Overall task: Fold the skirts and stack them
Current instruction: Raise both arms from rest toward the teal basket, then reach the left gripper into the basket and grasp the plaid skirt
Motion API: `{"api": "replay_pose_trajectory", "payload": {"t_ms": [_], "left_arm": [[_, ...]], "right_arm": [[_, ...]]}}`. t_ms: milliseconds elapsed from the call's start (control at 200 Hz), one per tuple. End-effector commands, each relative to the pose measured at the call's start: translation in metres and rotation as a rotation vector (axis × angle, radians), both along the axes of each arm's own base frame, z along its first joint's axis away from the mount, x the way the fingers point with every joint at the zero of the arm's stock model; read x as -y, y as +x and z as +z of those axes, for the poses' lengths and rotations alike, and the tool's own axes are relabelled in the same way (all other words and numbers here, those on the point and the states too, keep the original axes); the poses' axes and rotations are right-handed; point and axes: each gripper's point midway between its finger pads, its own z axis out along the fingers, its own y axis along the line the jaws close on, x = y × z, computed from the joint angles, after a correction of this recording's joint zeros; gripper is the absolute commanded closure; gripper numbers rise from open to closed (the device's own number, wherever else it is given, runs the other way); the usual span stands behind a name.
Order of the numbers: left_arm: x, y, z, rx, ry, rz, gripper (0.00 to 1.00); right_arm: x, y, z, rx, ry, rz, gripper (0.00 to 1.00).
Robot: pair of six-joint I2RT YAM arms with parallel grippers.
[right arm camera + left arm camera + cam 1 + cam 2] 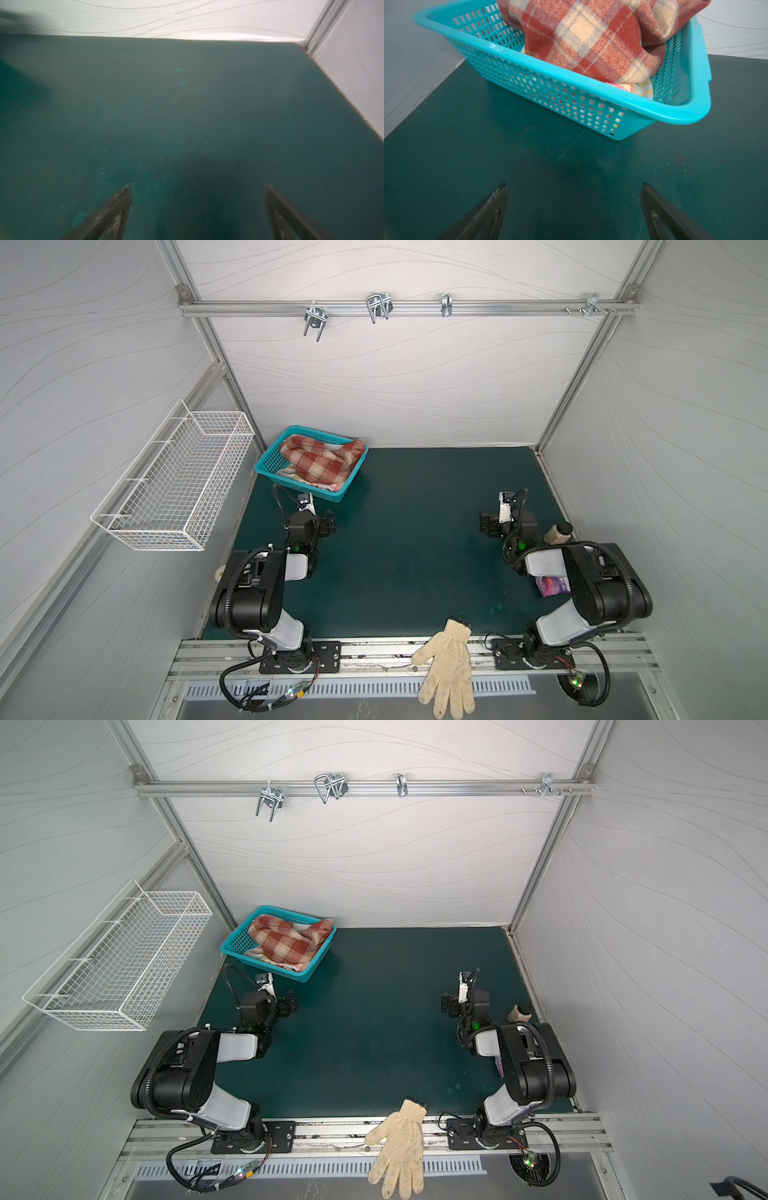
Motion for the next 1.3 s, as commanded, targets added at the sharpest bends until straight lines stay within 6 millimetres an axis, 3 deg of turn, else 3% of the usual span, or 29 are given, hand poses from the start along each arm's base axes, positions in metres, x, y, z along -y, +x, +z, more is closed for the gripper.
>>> {"api": "replay_pose_trajectory", "payload": {"t_ms": [0,195,360,550,780,936,1161,1296], "left_arm": [[-0.016,-0.003,0.031,0.102,0.028,0.105,0.01],[-0.021,-0.019,0.051,0.088,-0.013,0.164,0.01],[-0.016,-0.026,0.082,0.096,-0.036,0.134,0.01],[-0.01,-0.034,0.09,-0.048,-0.174,0.185,0.01],[0.02,-0.016,0.111,-0.124,-0.4,0.144,0.01],[0.037,0.007,0.126,-0.169,-0.476,0.145,0.01],[0.037,0.048,0.138,-0.188,-0.521,0.234,0.01],[0.038,0.074,0.124,-0.224,-0.514,0.248,0.01]], "right_arm": [[0.015,-0.003,0.033,0.086,-0.074,-0.129,0.01],[0.0,-0.019,0.068,0.096,-0.045,-0.109,0.01],[-0.008,-0.036,0.102,0.13,0.074,-0.072,0.01],[-0.022,-0.051,0.134,0.168,0.176,-0.009,0.01],[-0.035,-0.052,0.149,0.027,0.275,-0.003,0.01],[-0.05,-0.046,0.153,-0.037,0.314,0.033,0.01],[-0.076,-0.035,0.13,-0.185,0.299,0.091,0.01],[-0.085,-0.03,0.126,-0.185,0.306,0.114,0.01]]}}
